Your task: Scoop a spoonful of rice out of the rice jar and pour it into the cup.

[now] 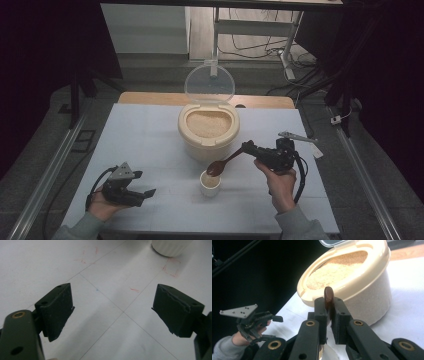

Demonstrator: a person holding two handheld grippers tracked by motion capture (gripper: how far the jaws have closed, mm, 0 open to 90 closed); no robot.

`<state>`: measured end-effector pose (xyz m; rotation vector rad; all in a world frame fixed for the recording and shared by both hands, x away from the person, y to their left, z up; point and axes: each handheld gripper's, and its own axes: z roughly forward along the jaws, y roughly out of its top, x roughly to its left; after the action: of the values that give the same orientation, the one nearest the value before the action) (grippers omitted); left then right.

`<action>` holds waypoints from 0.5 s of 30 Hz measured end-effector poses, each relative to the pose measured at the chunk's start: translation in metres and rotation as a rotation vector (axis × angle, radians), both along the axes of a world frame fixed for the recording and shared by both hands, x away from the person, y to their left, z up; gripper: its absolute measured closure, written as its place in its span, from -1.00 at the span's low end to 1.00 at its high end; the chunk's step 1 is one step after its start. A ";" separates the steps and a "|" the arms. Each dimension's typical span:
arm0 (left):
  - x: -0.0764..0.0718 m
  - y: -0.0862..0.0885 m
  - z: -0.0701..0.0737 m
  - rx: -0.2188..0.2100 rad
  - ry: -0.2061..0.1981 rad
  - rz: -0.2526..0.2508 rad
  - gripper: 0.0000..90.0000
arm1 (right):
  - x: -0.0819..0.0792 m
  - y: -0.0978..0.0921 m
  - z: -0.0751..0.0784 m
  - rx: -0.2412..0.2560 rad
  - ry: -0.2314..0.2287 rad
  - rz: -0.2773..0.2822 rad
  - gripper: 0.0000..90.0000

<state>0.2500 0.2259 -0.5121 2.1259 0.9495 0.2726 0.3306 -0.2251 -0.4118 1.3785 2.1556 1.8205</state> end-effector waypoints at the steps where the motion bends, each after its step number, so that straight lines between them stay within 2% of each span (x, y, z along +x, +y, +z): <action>1: 0.000 0.000 0.000 0.000 -0.001 0.001 -0.64 | -0.001 0.000 0.002 -0.009 -0.016 0.007 0.85; 6: 0.000 0.000 0.000 -0.001 -0.001 0.002 -0.64 | -0.008 0.001 0.007 -0.025 -0.089 0.041 0.85; 15: 0.001 0.002 0.001 -0.003 -0.004 0.007 -0.64 | -0.017 -0.013 0.014 0.007 -0.170 0.061 0.85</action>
<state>0.2505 0.2276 -0.5112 2.1191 0.9544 0.2791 0.3135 -0.2378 -0.3974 1.1244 2.1297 1.8904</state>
